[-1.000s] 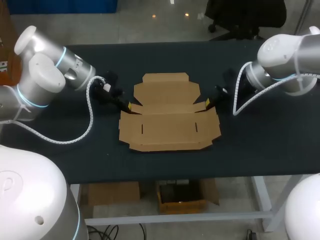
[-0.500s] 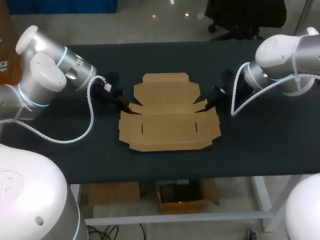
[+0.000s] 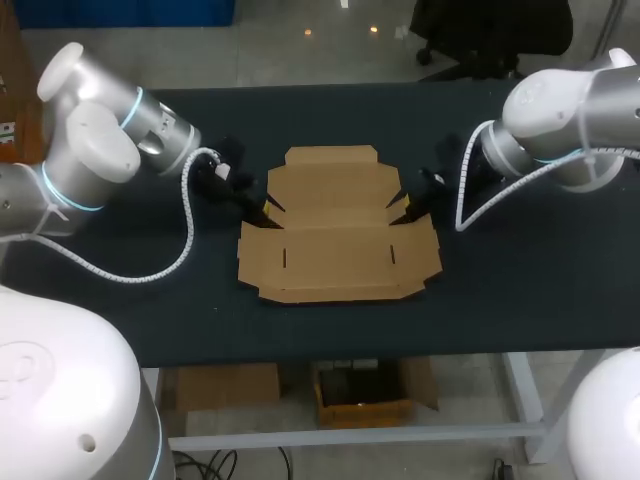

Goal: Assemble the packaging by folding the flat box into shape, placing the metal phone stand inside, and closing the box properly

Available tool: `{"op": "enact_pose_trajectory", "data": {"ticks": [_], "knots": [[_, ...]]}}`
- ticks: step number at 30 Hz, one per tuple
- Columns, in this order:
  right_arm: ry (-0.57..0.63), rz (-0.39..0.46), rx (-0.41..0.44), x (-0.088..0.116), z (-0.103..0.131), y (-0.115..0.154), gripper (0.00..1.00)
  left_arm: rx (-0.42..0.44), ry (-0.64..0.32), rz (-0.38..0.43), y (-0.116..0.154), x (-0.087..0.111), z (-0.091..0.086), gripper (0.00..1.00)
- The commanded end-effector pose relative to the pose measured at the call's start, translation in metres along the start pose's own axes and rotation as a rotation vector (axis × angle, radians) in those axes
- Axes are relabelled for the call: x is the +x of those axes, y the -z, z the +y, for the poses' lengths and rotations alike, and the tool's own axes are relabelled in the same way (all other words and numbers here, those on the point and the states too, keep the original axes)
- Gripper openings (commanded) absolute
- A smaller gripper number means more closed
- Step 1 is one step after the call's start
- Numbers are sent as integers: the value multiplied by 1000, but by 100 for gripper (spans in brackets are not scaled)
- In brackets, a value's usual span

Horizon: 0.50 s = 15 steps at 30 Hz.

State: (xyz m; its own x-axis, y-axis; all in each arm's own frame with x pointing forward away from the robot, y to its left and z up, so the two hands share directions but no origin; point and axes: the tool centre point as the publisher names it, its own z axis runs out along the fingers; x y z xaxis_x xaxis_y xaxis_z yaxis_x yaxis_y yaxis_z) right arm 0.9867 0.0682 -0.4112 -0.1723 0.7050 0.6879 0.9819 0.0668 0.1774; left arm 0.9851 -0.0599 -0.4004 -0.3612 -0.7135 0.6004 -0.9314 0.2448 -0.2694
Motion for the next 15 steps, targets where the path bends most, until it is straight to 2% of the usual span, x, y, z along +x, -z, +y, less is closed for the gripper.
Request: {"op": "enact_pose_trajectory", "data": {"ticks": [1,10,15], "knots": [[-5,-39,-15,11,-6,0,0,9,0,-44,3,13,5,0],[-22,-95,-43,23,-12,1,0,29,12,-118,2,24,8,0],[-23,-110,-53,26,-12,2,0,27,6,-120,2,28,9,0]]}}
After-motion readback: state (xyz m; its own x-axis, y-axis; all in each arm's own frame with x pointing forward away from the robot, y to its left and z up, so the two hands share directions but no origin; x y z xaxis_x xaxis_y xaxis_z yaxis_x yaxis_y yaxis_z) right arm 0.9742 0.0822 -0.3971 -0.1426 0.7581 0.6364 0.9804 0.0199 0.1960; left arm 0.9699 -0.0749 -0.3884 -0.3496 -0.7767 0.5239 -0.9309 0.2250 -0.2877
